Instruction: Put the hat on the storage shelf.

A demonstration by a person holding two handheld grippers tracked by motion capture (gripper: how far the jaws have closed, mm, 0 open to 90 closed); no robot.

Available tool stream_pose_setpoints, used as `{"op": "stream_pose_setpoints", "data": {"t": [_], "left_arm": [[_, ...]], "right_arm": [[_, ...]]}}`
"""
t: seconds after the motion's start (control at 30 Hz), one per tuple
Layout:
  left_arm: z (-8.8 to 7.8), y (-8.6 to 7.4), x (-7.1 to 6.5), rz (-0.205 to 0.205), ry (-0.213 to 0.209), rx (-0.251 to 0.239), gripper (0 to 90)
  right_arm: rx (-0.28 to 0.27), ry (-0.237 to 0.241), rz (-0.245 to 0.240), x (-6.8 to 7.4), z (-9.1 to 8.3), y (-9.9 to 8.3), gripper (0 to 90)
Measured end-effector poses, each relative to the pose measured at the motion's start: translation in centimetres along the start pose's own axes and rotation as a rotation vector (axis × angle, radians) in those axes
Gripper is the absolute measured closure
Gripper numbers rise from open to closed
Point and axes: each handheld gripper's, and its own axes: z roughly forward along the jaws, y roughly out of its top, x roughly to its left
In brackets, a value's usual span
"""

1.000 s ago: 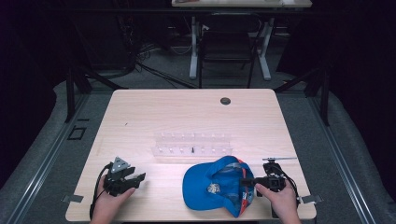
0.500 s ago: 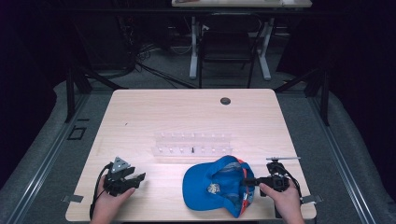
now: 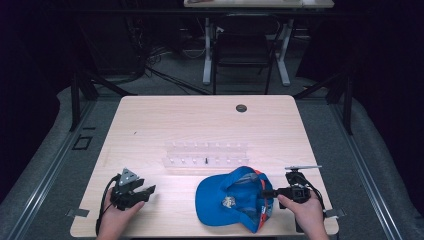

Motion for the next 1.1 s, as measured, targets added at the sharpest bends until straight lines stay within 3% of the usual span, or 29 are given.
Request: {"op": "stream_pose_setpoints", "data": {"t": [0.23, 0.47, 0.7, 0.77, 1.1], "left_arm": [[0.0, 0.0, 0.0, 0.001, 0.002, -0.002, 46.1], [0.0, 0.0, -0.1, 0.010, 0.001, -0.003, 46.3], [0.0, 0.0, -0.2, 0.009, -0.002, -0.002, 46.3], [0.0, 0.0, -0.2, 0.011, -0.002, 0.000, 46.3], [0.0, 0.0, -0.3, 0.013, -0.005, 0.002, 46.4]], "right_arm": [[0.070, -0.014, -0.020, 0.9, 0.1, 0.6, 78.7], [0.120, -0.012, -0.008, 1.6, -0.5, 1.6, 79.0], [0.104, -0.014, 0.034, 2.3, -1.0, 2.6, 79.0], [0.128, -0.012, 0.020, 2.5, -1.4, 3.0, 79.1], [0.146, -0.010, 0.005, 4.6, -2.8, 4.9, 79.1]]}}
